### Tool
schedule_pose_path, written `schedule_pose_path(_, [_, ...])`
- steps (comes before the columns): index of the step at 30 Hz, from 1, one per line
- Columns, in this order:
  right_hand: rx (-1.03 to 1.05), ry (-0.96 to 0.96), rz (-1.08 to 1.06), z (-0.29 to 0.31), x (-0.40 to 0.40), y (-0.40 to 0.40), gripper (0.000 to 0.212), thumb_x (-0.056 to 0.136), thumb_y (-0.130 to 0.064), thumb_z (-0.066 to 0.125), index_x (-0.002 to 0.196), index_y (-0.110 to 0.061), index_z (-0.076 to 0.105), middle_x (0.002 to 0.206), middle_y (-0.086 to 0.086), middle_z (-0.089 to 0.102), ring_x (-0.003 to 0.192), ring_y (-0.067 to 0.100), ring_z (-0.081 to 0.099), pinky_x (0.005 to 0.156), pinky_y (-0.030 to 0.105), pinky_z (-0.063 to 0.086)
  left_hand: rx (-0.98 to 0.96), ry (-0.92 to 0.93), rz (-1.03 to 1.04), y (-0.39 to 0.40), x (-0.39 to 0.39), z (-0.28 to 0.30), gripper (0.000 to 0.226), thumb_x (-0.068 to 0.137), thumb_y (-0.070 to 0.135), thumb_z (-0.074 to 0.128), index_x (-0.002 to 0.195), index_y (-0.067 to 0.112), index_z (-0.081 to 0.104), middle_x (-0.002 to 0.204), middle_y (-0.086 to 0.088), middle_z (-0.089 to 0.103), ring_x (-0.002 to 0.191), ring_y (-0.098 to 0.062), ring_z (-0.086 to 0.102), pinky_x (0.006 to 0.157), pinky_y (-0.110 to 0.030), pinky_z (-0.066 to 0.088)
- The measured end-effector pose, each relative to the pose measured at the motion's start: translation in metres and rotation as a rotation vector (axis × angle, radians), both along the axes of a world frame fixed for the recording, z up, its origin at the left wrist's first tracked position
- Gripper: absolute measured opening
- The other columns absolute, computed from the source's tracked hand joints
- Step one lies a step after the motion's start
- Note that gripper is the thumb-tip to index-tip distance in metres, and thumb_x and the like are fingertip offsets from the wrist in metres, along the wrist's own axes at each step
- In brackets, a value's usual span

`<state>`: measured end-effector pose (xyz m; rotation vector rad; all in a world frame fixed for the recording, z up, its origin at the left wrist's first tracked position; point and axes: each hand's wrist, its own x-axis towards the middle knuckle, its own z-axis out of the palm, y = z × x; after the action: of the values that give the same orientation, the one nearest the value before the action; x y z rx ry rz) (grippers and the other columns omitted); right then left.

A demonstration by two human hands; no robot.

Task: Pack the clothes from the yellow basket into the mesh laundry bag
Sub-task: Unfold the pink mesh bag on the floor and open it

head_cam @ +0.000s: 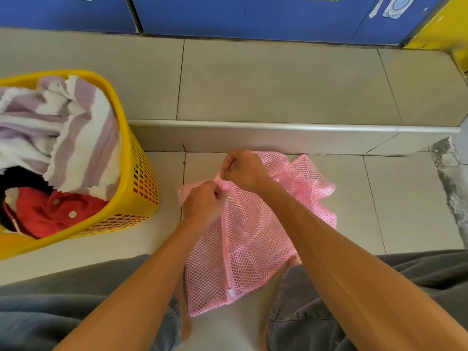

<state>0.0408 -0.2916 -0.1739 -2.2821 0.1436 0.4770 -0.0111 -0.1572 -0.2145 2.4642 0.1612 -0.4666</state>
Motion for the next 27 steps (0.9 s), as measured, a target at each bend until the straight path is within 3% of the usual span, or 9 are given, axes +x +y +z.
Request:
schedule_pose_path(3, [-0.002, -0.020, 0.012, 0.000, 0.005, -0.001, 0.020, 0.081, 0.001, 0.077, 0.080, -0.018, 0.069, 0.091, 0.005, 0.081, 0.093, 0.023, 0.076, 0.088, 0.042, 0.062, -0.112, -0.021, -0.032, -0.003, 0.000, -0.003, 0.018, 0.091, 0.033, 0.063, 0.075, 0.024, 0.060, 0.072, 0.009, 0.065, 0.066, -0.010, 0.062, 0.058, -0.026, 0.048])
schedule_pose_path(7, [-0.042, -0.069, -0.059, -0.008, 0.010, -0.006, 0.016, 0.085, 0.003, 0.070, 0.084, -0.013, 0.069, 0.089, 0.006, 0.078, 0.093, 0.028, 0.074, 0.087, 0.045, 0.061, -0.244, 0.219, -0.287, -0.005, -0.002, 0.002, 0.014, 0.081, 0.022, 0.072, 0.071, 0.017, 0.064, 0.065, 0.011, 0.063, 0.056, -0.001, 0.059, 0.055, -0.021, 0.048])
schedule_pose_path(12, [-0.048, -0.137, -0.104, -0.008, 0.024, -0.011, 0.019, 0.084, 0.004, 0.068, 0.081, -0.015, 0.065, 0.085, 0.008, 0.076, 0.086, 0.029, 0.072, 0.083, 0.047, 0.061, -0.288, 0.557, -0.475, -0.008, -0.016, 0.006, 0.014, 0.077, 0.023, 0.075, 0.071, 0.019, 0.064, 0.061, 0.010, 0.068, 0.050, 0.002, 0.062, 0.053, -0.020, 0.046])
schedule_pose_path(15, [-0.044, -0.157, -0.125, -0.012, 0.024, -0.011, 0.013, 0.085, 0.004, 0.065, 0.085, -0.009, 0.066, 0.086, 0.010, 0.077, 0.086, 0.030, 0.073, 0.083, 0.048, 0.061, -0.226, 0.546, -0.476, -0.001, -0.008, 0.007, 0.014, 0.076, 0.026, 0.075, 0.073, 0.020, 0.063, 0.068, 0.009, 0.068, 0.058, -0.005, 0.063, 0.057, -0.024, 0.047])
schedule_pose_path(17, [-0.013, -0.156, -0.184, -0.014, 0.022, -0.011, 0.008, 0.088, -0.001, 0.067, 0.094, -0.007, 0.066, 0.094, 0.011, 0.077, 0.091, 0.030, 0.072, 0.085, 0.045, 0.060, -0.176, 0.427, -0.407, 0.005, -0.002, 0.006, 0.014, 0.075, 0.026, 0.073, 0.072, 0.021, 0.060, 0.073, 0.007, 0.064, 0.063, -0.008, 0.059, 0.056, -0.023, 0.045])
schedule_pose_path(21, [-0.108, -0.049, -0.152, -0.014, 0.012, -0.011, 0.022, 0.089, -0.005, 0.072, 0.109, -0.007, 0.065, 0.112, 0.014, 0.070, 0.101, 0.031, 0.065, 0.085, 0.039, 0.055, -0.239, 0.229, -0.052, 0.015, 0.008, -0.001, 0.020, 0.084, 0.026, 0.067, 0.071, 0.021, 0.052, 0.077, 0.007, 0.063, 0.069, -0.008, 0.063, 0.050, -0.018, 0.045])
schedule_pose_path(24, [-0.146, 0.193, 0.046, -0.016, -0.010, -0.009, 0.020, 0.087, -0.001, 0.072, 0.107, -0.002, 0.071, 0.109, 0.017, 0.075, 0.102, 0.032, 0.074, 0.081, 0.039, 0.062, -0.362, 0.214, 0.180, 0.022, 0.018, -0.005, 0.018, 0.088, 0.023, 0.065, 0.079, 0.014, 0.052, 0.085, -0.006, 0.067, 0.077, -0.022, 0.071, 0.063, -0.035, 0.062])
schedule_pose_path(26, [-0.126, 0.323, 0.171, -0.023, -0.027, -0.003, 0.030, 0.089, -0.017, 0.077, 0.114, -0.001, 0.069, 0.111, 0.017, 0.075, 0.102, 0.032, 0.074, 0.067, 0.029, 0.055, -0.392, 0.179, 0.217, 0.025, 0.022, -0.006, 0.019, 0.089, 0.025, 0.063, 0.080, 0.012, 0.052, 0.093, -0.013, 0.067, 0.084, -0.027, 0.071, 0.074, -0.044, 0.062])
schedule_pose_path(27, [-0.096, 0.352, 0.183, -0.028, -0.035, 0.000, 0.041, 0.090, -0.029, 0.078, 0.120, -0.004, 0.066, 0.114, 0.014, 0.073, 0.104, 0.031, 0.071, 0.068, 0.027, 0.049, -0.414, 0.176, 0.211, 0.025, 0.023, -0.006, 0.021, 0.089, 0.027, 0.064, 0.080, 0.013, 0.052, 0.094, -0.013, 0.067, 0.084, -0.026, 0.071, 0.073, -0.042, 0.062])
